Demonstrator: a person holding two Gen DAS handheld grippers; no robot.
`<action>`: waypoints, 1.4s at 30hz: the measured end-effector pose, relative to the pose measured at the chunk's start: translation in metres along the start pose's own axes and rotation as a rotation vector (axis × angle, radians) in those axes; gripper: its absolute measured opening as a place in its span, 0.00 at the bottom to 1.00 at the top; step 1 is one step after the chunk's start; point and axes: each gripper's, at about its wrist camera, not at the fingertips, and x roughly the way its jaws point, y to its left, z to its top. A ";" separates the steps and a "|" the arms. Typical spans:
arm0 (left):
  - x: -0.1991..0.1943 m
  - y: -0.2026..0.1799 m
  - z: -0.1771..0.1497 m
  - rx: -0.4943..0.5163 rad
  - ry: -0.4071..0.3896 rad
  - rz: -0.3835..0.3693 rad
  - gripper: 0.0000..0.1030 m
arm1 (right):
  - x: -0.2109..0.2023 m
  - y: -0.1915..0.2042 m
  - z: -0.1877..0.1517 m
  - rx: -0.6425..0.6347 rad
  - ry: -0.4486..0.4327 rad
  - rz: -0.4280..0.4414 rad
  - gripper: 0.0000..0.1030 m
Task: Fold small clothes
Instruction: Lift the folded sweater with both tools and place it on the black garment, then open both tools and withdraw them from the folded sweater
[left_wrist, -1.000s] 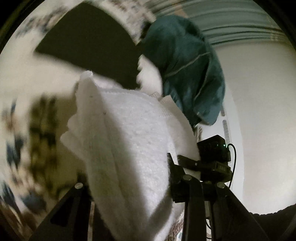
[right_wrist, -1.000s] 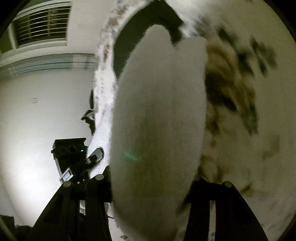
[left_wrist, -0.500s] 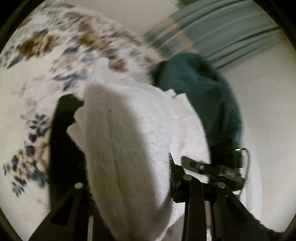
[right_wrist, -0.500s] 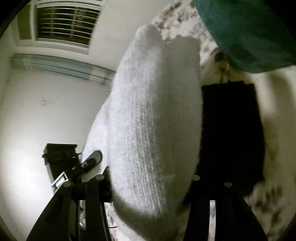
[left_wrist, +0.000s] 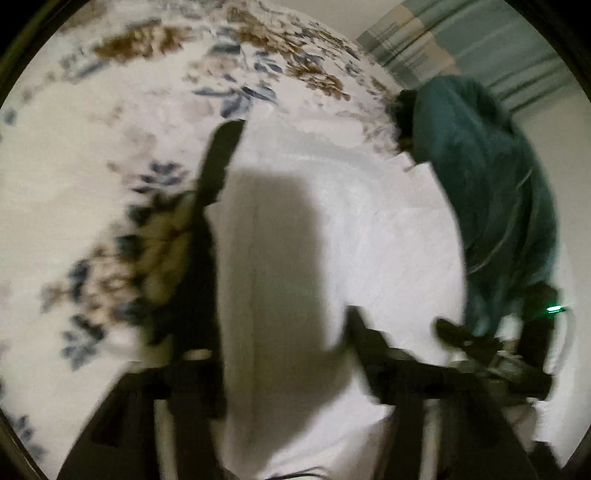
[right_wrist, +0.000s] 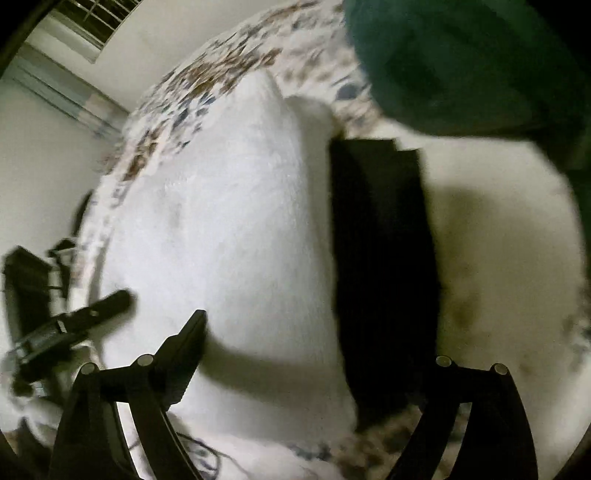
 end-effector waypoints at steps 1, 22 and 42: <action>-0.002 -0.002 -0.003 0.020 -0.014 0.070 0.86 | -0.002 0.004 -0.005 -0.018 0.006 -0.043 0.89; -0.094 -0.083 -0.079 0.159 -0.200 0.467 1.00 | -0.167 0.111 -0.056 -0.179 -0.185 -0.458 1.00; -0.369 -0.245 -0.219 0.214 -0.399 0.451 1.00 | -0.538 0.167 -0.214 -0.179 -0.481 -0.410 1.00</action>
